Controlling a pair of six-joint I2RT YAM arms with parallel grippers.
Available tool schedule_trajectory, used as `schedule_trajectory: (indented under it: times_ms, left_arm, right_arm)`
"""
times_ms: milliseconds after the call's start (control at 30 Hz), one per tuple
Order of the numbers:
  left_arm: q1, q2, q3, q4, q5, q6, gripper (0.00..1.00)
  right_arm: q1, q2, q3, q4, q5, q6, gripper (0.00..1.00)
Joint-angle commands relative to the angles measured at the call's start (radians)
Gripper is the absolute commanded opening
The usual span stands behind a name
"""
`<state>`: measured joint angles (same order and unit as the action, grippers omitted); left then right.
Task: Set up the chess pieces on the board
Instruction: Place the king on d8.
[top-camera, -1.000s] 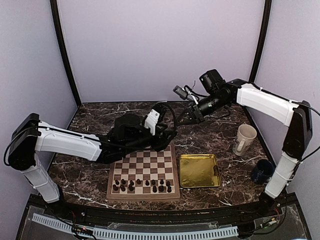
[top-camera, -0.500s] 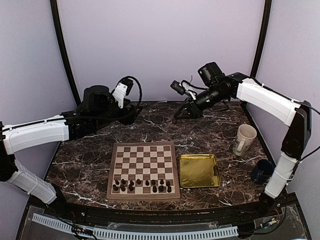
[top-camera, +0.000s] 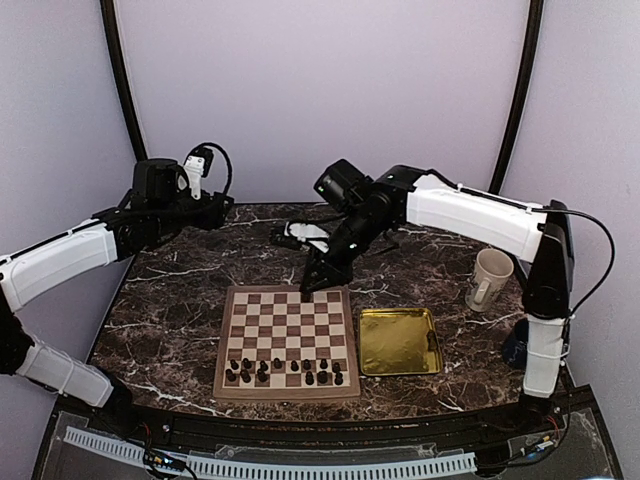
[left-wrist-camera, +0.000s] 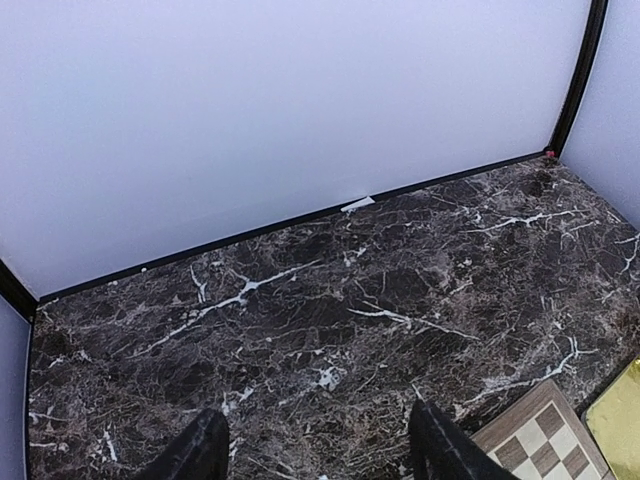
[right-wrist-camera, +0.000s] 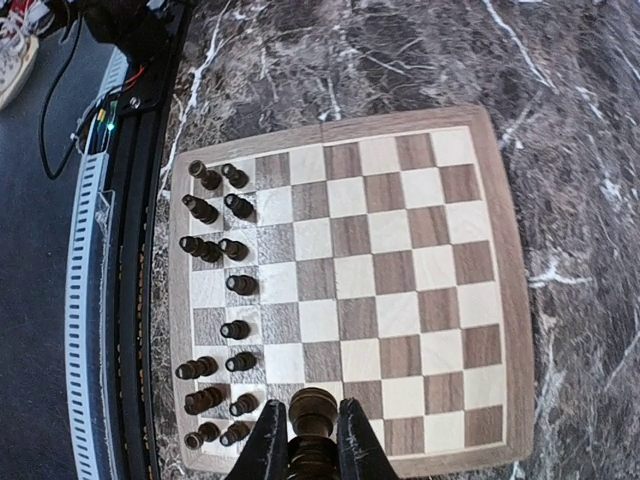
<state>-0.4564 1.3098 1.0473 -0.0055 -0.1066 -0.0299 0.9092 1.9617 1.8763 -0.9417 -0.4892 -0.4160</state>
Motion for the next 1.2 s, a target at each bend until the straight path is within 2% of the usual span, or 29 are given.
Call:
schedule_trajectory:
  times_ms: [0,367,1167]
  left_arm:
    - [-0.002,-0.065,-0.018,-0.009,0.008,0.003,0.64]
    - [-0.001,-0.097,-0.036,0.001,0.028,0.004,0.63]
    - [-0.002,-0.075,-0.042,0.006,0.073,0.005,0.61]
  right_arm:
    - [0.114,0.063,0.067,-0.056,0.099,-0.044,0.09]
    - [0.285,0.168,0.070,-0.094,0.161,-0.076,0.09]
    - [0.333,0.231,0.009,-0.036,0.208,-0.071,0.09]
